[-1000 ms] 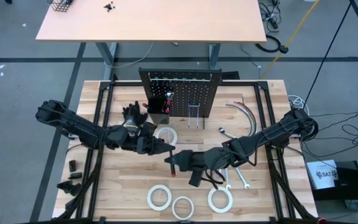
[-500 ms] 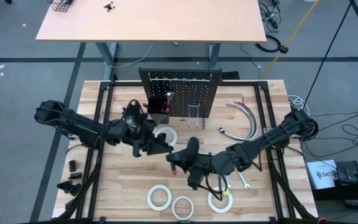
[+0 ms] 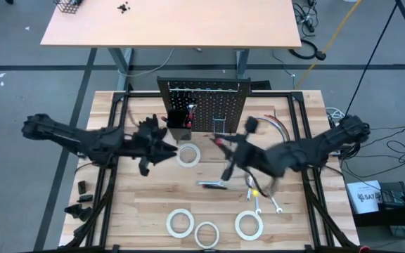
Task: Hang tools onto peg board
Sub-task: Put the black nut driver into the black bin on the peg board
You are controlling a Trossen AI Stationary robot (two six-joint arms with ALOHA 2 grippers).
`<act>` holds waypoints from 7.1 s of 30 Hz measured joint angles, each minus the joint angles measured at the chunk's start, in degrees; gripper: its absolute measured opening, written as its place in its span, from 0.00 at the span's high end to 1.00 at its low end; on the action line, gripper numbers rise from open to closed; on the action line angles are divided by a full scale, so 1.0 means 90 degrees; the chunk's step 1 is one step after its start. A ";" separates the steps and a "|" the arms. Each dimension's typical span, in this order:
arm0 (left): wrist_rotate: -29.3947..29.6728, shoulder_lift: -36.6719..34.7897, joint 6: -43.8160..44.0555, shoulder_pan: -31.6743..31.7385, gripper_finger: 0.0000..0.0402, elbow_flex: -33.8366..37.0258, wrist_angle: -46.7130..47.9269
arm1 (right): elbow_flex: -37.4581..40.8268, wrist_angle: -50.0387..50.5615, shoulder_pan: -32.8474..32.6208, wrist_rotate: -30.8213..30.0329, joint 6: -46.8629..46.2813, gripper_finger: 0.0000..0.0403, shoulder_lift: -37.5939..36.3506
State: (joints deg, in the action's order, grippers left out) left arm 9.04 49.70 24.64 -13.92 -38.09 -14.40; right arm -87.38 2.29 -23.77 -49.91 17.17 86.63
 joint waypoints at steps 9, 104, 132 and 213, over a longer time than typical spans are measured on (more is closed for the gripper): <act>0.1486 -0.0925 -0.0670 -0.0572 0.74 0.0000 0.1531 | 0.0023 -0.0975 0.1109 0.1902 -0.0811 0.91 0.0816; -0.0335 0.2148 -0.0833 -0.0650 0.74 0.0005 0.1157 | 0.4017 -0.1297 0.0105 0.4232 -0.4622 0.43 0.1547; -0.0315 0.2148 -0.0774 -0.0650 0.74 0.0004 0.1181 | 0.3479 -0.1175 0.0051 0.3279 -0.5455 0.85 0.3032; -0.0428 0.2175 -0.1109 -0.0743 0.74 -0.0002 -0.2702 | 0.3510 -0.5721 -0.0158 0.2370 -0.2521 0.91 0.0651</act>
State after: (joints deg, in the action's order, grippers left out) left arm 5.19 69.28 14.66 -20.60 -38.11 -38.72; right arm -55.79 -49.20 -25.20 -28.58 -5.52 92.49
